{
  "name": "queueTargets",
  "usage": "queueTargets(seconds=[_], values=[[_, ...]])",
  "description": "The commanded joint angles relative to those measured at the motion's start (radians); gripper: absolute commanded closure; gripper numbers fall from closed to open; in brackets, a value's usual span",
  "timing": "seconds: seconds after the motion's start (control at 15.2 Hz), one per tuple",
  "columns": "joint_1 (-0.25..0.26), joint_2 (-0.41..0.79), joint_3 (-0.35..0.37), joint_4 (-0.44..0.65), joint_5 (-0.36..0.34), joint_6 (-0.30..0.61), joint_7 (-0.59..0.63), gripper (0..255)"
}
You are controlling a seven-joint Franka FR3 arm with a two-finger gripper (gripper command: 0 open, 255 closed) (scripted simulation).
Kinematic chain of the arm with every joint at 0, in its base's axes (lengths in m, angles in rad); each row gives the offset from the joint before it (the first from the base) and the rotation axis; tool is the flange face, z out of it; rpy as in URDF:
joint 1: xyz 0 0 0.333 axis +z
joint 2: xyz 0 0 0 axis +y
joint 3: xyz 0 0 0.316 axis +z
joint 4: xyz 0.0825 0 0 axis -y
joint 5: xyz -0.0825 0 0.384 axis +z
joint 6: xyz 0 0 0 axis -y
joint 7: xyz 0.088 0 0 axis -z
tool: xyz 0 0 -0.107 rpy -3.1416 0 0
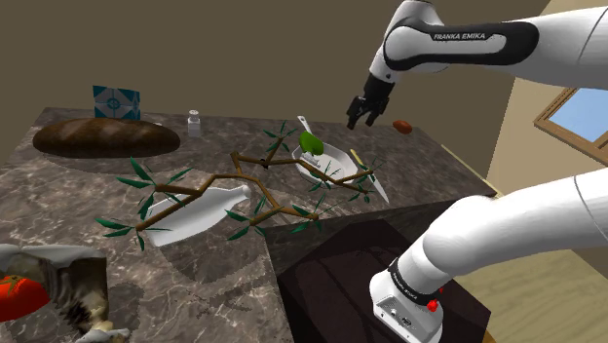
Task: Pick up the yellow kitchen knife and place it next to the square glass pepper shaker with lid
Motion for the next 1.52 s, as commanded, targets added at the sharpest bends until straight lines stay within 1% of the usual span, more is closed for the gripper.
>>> queueTargets(seconds=[0.0, 0.33, 0.59, 0.86, 1.19, 1.25, 1.45], values=[[-0.016, 0.053, -0.029, -0.002, -0.013, 0.040, -0.022, 0], [-0.048, 0.197, -0.090, 0.019, -0.029, 0.122, -0.067, 0], [-0.073, 0.323, -0.137, 0.052, -0.030, 0.182, -0.107, 0], [-0.100, 0.456, -0.176, 0.098, -0.016, 0.235, -0.150, 0], [-0.143, 0.629, -0.212, 0.175, 0.018, 0.288, -0.208, 0], [-0.151, 0.656, -0.216, 0.189, 0.024, 0.295, -0.217, 0], [-0.156, 0.679, -0.214, 0.171, 0.033, 0.334, -0.224, 0]])
